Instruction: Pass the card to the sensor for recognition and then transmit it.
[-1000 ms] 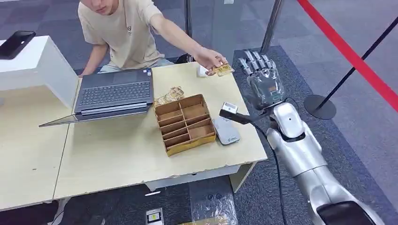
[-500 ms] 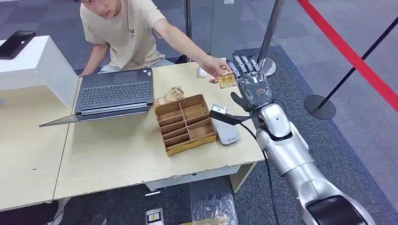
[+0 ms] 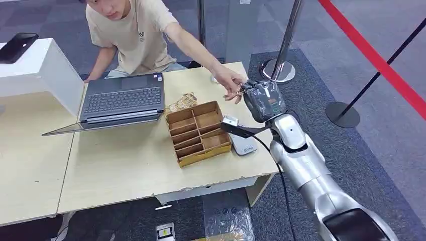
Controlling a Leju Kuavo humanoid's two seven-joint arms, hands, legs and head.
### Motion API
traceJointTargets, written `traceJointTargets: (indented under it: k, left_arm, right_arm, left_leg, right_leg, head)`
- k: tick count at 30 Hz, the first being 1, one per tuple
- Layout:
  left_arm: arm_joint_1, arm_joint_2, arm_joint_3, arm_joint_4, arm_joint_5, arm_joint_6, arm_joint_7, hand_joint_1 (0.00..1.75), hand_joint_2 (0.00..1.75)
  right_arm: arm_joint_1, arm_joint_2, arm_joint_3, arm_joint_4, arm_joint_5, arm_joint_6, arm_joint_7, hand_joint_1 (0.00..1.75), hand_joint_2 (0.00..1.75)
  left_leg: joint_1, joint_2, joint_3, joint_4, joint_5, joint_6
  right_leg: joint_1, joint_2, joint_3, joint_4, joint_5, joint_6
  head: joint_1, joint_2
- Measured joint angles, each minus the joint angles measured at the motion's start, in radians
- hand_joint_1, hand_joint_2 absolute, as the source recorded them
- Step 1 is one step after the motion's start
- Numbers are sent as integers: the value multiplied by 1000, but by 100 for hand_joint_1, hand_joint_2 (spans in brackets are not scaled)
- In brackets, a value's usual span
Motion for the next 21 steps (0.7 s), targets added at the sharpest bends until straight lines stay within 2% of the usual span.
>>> traceJointTargets:
  k: [11, 13, 17, 21]
  left_arm:
    - [0, -2, -2, 0, -2, 3, -1, 0, 0]
    - [0, -3, -2, 0, 3, 10, -7, 0, 0]
    - [-2, -6, -2, 0, 29, 43, -18, 0, 0]
    - [-5, -8, 1, 0, 54, 56, -36, 0, 0]
  right_arm:
    - [1, 8, 6, -2, -44, 6, 0, 175, 175]
    - [4, 10, 5, -7, -98, 18, 2, 175, 175]
    - [67, 18, -3, -75, -287, 90, 24, 175, 175]
    - [177, 28, -3, -135, -356, 113, 38, 175, 175]
  left_leg:
    - [0, 0, 0, 0, 0, 0]
    - [0, 0, 1, 0, 0, 0]
    - [0, 0, 1, 0, 0, 0]
    - [0, 0, 1, 0, 0, 0]
  right_leg:
    - [0, 0, 0, 0, 0, 0]
    - [0, 0, 0, 0, 0, 0]
    - [0, 0, 0, 0, 0, 0]
    - [0, 0, 0, 0, 0, 0]
  head:
    - [0, 0]
    - [0, 0]
    - [0, 0]
    - [0, 0]
